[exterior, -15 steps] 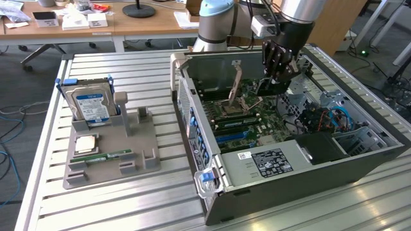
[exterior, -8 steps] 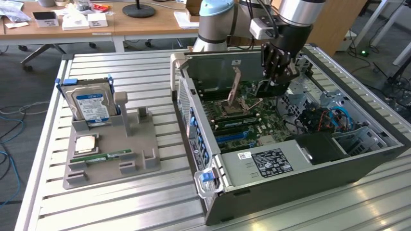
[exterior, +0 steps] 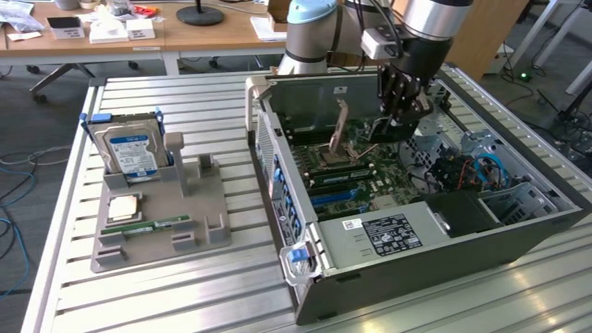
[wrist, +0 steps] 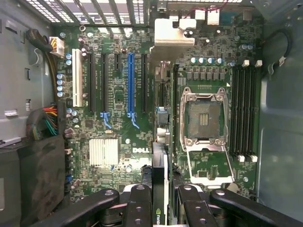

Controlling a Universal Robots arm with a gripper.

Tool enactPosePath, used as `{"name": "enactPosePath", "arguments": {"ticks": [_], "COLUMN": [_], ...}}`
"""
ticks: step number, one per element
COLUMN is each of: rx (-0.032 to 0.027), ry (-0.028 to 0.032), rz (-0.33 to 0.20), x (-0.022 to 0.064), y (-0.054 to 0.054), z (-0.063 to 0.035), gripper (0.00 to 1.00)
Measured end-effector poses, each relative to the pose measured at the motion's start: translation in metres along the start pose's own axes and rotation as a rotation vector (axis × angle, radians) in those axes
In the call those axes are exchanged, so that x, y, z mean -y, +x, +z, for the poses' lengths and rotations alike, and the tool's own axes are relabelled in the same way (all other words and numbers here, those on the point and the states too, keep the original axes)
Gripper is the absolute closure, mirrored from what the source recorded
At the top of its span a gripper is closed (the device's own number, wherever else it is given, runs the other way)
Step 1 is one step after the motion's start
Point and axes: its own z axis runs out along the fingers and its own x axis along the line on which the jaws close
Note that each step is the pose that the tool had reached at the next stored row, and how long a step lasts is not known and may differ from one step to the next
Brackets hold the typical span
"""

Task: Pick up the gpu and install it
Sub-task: 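Insert the gpu into the slot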

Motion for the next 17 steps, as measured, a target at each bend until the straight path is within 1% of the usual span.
{"name": "enactPosePath", "arguments": {"ticks": [11, 14, 17], "rx": [0.0001, 0.0001, 0.0], "ry": [0.0, 0.0001, 0.0], "rz": [0.0, 0.0, 0.0], "x": [0.0, -0.0011, -0.0039], "y": [0.017, 0.018, 0.019], "z": [-0.0003, -0.0002, 0.0001], "gripper": [0.74, 0.74, 0.74]}}
